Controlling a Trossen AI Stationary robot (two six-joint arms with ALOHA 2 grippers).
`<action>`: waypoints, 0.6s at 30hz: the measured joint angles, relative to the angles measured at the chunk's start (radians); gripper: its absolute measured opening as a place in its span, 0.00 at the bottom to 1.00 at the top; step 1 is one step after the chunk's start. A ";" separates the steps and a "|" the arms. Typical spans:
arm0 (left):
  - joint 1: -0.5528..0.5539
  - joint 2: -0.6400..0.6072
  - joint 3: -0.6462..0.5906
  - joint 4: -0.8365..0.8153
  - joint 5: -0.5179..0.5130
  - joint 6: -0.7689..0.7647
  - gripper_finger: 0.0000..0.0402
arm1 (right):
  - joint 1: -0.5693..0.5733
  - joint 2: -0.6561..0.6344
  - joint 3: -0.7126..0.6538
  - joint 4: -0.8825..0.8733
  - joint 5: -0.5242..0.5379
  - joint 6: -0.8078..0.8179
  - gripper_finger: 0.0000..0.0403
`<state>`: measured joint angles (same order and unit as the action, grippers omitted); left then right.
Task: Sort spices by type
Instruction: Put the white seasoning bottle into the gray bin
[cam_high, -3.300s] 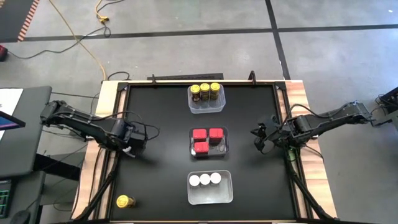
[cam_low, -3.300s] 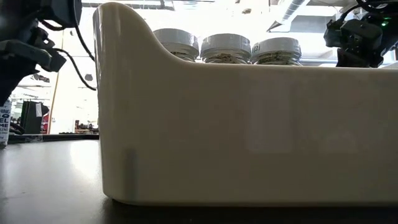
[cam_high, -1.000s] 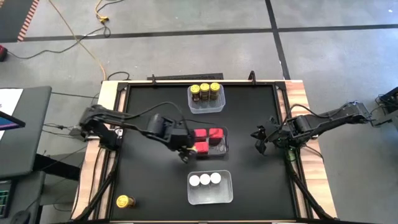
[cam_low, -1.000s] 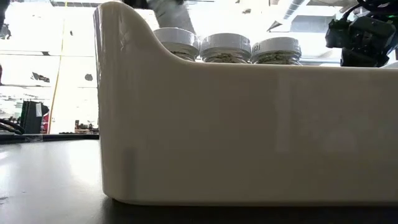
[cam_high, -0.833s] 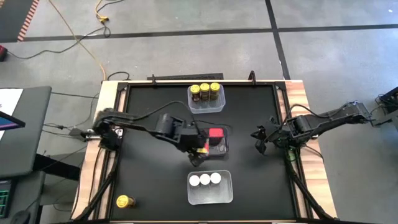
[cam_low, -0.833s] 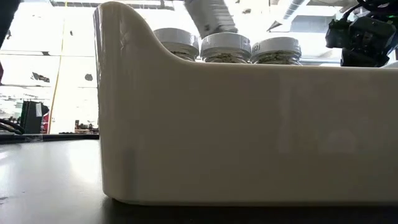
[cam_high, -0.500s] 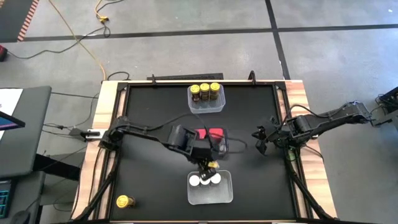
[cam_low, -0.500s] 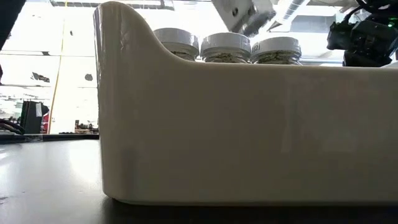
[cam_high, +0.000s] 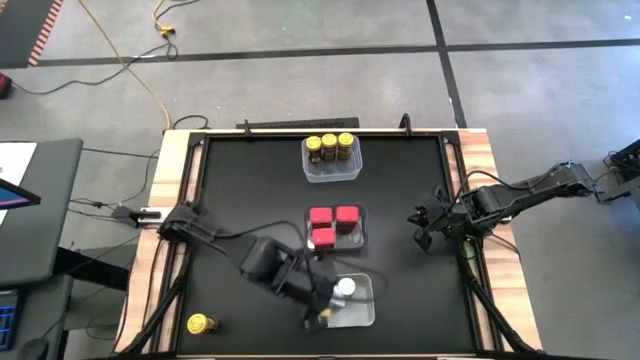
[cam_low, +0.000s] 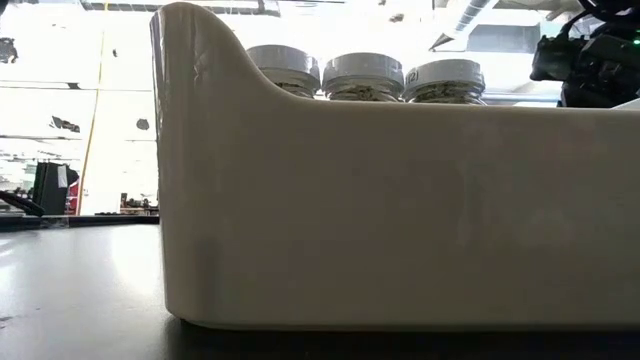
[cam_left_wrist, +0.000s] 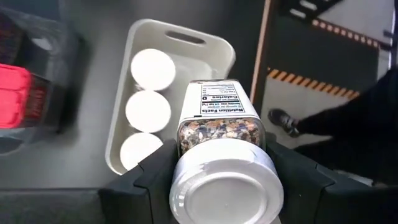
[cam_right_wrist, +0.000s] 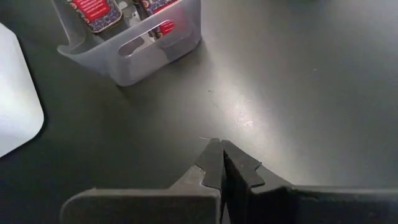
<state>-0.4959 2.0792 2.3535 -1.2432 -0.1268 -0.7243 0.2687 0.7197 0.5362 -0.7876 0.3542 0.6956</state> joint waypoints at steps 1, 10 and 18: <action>-0.012 0.001 0.000 0.002 -0.001 0.003 0.50 | 0.000 0.000 0.000 0.000 0.000 0.000 0.07; -0.086 0.000 -0.001 0.004 -0.086 0.010 0.50 | 0.000 0.000 0.000 0.000 0.000 0.003 0.07; -0.082 0.001 -0.119 0.120 -0.112 0.006 0.50 | 0.000 0.000 0.000 -0.009 0.000 0.003 0.07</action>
<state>-0.5782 2.0800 2.2350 -1.1233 -0.2389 -0.7187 0.2684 0.7193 0.5362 -0.7968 0.3546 0.6987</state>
